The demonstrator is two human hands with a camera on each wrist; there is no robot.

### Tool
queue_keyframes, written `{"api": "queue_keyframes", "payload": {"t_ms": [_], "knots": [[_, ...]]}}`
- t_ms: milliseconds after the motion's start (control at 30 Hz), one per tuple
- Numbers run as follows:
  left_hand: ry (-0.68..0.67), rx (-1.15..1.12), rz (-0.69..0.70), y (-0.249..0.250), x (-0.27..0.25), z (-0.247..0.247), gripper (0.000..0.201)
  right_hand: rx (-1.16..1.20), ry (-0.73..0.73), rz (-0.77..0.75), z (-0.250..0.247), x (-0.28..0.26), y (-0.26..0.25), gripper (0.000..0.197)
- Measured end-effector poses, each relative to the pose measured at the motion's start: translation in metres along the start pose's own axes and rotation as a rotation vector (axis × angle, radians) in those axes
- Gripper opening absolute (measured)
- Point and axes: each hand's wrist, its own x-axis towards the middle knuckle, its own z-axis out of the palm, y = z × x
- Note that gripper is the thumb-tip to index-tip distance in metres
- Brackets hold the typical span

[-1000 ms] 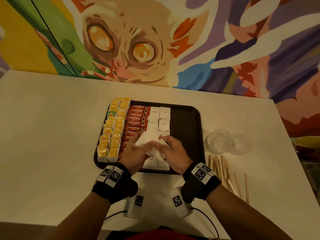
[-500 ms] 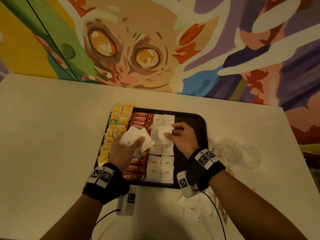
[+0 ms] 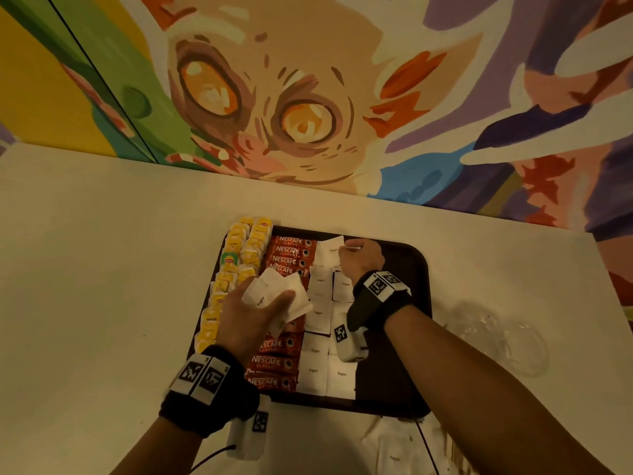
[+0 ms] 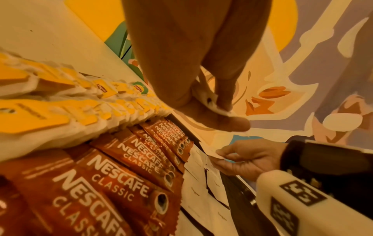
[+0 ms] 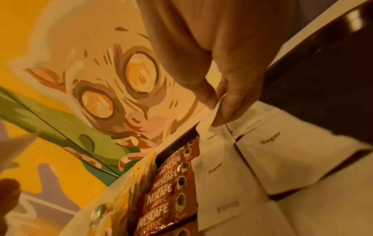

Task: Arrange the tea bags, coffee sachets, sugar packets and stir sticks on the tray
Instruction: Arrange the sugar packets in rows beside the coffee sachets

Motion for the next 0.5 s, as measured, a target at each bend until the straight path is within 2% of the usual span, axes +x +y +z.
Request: {"api": "queue_keyframes", "payload": {"t_ms": [167, 300, 500], "knots": [[-0.010, 0.014, -0.004, 0.001, 0.000, 0.003, 0.032, 0.020, 0.028, 0.066, 0.010, 0.002, -0.003, 0.023], [-0.023, -0.019, -0.018, 0.001, -0.001, 0.002, 0.034, 0.009, 0.023, 0.097, 0.012, 0.004, -0.004, 0.024], [-0.036, -0.058, -0.046, 0.002, -0.003, -0.004, 0.056, -0.086, -0.022, 0.083, 0.021, 0.005, -0.002, 0.024]]}}
